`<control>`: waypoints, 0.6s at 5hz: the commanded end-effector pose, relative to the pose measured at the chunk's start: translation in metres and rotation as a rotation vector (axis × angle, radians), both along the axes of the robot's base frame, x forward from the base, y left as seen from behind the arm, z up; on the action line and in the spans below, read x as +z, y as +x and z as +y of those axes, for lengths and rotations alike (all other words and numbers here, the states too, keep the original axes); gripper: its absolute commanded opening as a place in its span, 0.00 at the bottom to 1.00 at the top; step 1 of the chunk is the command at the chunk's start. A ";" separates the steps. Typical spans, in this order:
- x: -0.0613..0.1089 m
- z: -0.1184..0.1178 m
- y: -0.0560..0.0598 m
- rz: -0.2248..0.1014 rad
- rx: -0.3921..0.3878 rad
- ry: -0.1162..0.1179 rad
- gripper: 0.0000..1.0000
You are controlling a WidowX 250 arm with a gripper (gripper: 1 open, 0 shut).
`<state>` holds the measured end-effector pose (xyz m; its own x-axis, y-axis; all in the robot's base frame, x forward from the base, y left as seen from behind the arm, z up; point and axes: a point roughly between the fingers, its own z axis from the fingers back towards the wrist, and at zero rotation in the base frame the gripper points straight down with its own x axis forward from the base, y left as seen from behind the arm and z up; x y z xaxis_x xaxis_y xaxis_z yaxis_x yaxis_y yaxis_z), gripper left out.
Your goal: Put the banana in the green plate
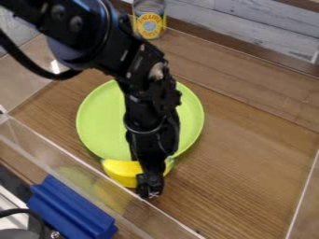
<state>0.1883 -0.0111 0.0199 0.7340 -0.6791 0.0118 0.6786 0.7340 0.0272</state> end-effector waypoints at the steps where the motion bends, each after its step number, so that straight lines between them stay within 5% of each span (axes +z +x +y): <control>1: 0.003 0.000 0.004 -0.026 -0.007 0.000 0.00; 3: 0.002 0.000 0.006 -0.035 -0.011 0.001 0.00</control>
